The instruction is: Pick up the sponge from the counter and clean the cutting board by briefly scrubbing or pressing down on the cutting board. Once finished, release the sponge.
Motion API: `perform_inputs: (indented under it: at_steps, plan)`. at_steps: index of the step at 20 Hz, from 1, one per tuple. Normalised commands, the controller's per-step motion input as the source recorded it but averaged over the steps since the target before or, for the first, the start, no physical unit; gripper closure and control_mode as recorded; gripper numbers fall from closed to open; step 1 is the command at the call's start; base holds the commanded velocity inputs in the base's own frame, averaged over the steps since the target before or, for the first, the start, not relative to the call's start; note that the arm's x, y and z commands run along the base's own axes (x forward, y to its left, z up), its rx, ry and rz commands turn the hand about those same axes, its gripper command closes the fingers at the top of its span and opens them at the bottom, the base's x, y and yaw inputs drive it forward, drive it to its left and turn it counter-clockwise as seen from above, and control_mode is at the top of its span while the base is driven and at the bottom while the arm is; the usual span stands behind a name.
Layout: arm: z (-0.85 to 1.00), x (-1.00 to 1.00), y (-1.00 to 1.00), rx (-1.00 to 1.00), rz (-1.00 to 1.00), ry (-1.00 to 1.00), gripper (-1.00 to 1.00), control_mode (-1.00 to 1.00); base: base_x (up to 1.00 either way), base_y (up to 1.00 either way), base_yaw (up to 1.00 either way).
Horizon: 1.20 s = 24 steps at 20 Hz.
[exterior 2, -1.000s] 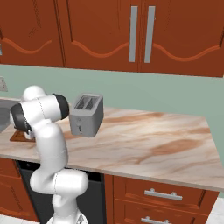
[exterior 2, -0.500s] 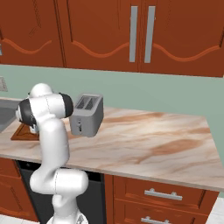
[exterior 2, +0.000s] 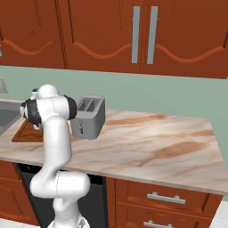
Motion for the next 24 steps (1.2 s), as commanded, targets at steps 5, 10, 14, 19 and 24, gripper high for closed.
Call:
perform_inputs:
  at_steps: [5,10,14,19,24]
  plan:
    - [-0.04,0.64,0.05,0.0,0.01,0.0,1.0,-1.0,0.0,0.0,0.0]
    - [-0.09,0.4,0.08,0.0,0.03,-0.03,1.0,-1.0,0.0,0.0,0.0]
    - [-0.21,0.04,0.24,0.0,0.06,-0.07,1.0,-1.0,0.0,0.0,0.0]
    - [-0.27,0.0,0.38,0.0,0.08,-0.05,1.0,-1.0,0.0,0.0,0.0]
    - [-0.28,-0.03,0.45,0.0,0.09,-0.04,1.0,-1.0,0.0,0.0,0.0]
